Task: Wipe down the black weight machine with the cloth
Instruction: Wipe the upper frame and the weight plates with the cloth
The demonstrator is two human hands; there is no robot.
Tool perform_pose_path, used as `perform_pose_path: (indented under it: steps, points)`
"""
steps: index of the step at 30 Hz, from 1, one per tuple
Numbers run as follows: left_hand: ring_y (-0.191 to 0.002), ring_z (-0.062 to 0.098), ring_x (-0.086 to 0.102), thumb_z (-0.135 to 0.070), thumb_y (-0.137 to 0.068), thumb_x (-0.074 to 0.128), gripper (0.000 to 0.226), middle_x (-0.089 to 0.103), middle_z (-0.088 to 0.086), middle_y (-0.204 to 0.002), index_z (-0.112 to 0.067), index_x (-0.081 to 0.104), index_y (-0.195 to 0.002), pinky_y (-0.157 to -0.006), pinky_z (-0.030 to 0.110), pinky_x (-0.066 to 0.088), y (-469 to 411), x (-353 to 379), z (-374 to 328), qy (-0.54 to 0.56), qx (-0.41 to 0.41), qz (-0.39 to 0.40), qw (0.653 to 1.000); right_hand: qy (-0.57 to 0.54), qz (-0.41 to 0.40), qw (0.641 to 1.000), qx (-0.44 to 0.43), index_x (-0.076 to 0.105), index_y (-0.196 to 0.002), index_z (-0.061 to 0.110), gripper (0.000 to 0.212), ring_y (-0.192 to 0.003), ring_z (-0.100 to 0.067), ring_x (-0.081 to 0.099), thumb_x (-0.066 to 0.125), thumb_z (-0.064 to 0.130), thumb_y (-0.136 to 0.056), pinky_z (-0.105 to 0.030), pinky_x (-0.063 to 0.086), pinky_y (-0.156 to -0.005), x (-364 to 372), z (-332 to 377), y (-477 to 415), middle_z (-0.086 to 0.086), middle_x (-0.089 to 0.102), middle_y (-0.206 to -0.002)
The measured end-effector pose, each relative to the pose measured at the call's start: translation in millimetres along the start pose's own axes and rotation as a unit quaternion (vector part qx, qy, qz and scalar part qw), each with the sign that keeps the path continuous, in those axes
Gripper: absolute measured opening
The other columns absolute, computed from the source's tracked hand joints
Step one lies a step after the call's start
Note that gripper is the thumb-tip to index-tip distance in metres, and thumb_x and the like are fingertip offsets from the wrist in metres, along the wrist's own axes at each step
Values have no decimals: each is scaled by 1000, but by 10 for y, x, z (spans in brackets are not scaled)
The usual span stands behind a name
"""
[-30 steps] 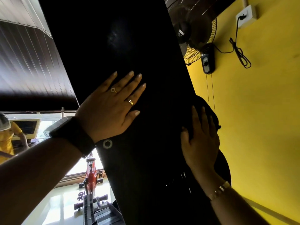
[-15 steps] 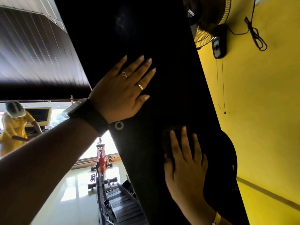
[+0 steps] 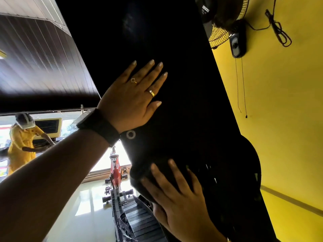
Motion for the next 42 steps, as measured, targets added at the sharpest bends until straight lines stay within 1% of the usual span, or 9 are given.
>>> perform_pose_path:
  steps: [4,7,12,19,22,27,34,37,42]
  points:
    - [-148,30,19,-42,-101,25,63,22,15,-159,-8,24,-153,-119,50,15,3,4,1,-4,-3,0,1000,3,-3,999,35,18,-152,38,78,-135,-29,34,47,46,-80,-47,32,-96,-11,-65,35,8,8,-162]
    - [-148,29,20,-42,-100,25,63,23,14,-159,-8,25,-153,-119,50,16,-1,2,-5,-3,1,2,1000,-1,-15,995,94,31,-145,36,63,-132,-31,36,42,47,-84,-50,41,-92,-139,-41,-392,6,27,-155]
    - [-148,28,18,-43,-101,24,63,21,14,-160,-9,23,-154,-119,48,14,1,12,31,-15,11,6,1000,-19,-15,994,104,33,-141,35,58,-129,-31,37,37,44,-84,-48,46,-89,-273,128,-837,6,36,-145]
    - [-147,28,20,-38,-101,29,59,26,12,-158,-8,28,-152,-119,50,10,-1,-43,-7,-12,14,-5,1000,18,-1,1000,-4,24,-148,36,69,-136,-29,32,44,47,-83,-48,34,-96,-111,78,-310,6,16,-158]
    - [-148,25,19,-35,-102,30,55,27,6,-159,-13,29,-152,-119,50,5,24,-39,-24,-41,51,-13,998,10,-21,1000,1,18,-149,37,76,-137,-27,31,48,48,-80,-47,29,-98,-33,-82,-45,7,7,-162]
    - [-147,26,22,-35,-100,30,55,30,6,-158,-15,33,-151,-119,49,14,7,-29,-42,-1,72,6,997,24,-4,992,124,30,-145,36,69,-134,-31,33,44,46,-79,-58,40,-94,-84,-583,-342,4,28,-153]
    - [-147,26,21,-36,-101,26,56,27,7,-159,-15,29,-152,-119,47,14,0,-18,-15,0,71,21,997,-51,-33,946,318,21,-149,35,62,-143,-35,24,32,45,-88,-62,31,-104,-105,-854,-813,0,25,-158]
    - [-146,25,25,-34,-101,30,55,30,6,-158,-15,32,-152,-118,47,15,0,-25,-35,1,63,16,998,-48,-44,955,289,24,-149,34,63,-143,-32,25,37,44,-88,-55,28,-105,-87,-487,-692,3,23,-157]
    - [-144,25,29,-30,-99,34,53,35,5,-156,-18,34,-151,-116,49,19,-4,-53,-82,20,58,2,998,-7,-5,994,113,24,-149,35,67,-144,-28,16,43,49,-86,-47,18,-110,-36,-252,-222,4,22,-157]
Point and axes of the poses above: each hand's wrist, its own y-axis away from the middle knuckle, its own x-axis out of the palm, z = x × y, the point moved 1 cm from there along -y, towards the middle knuckle
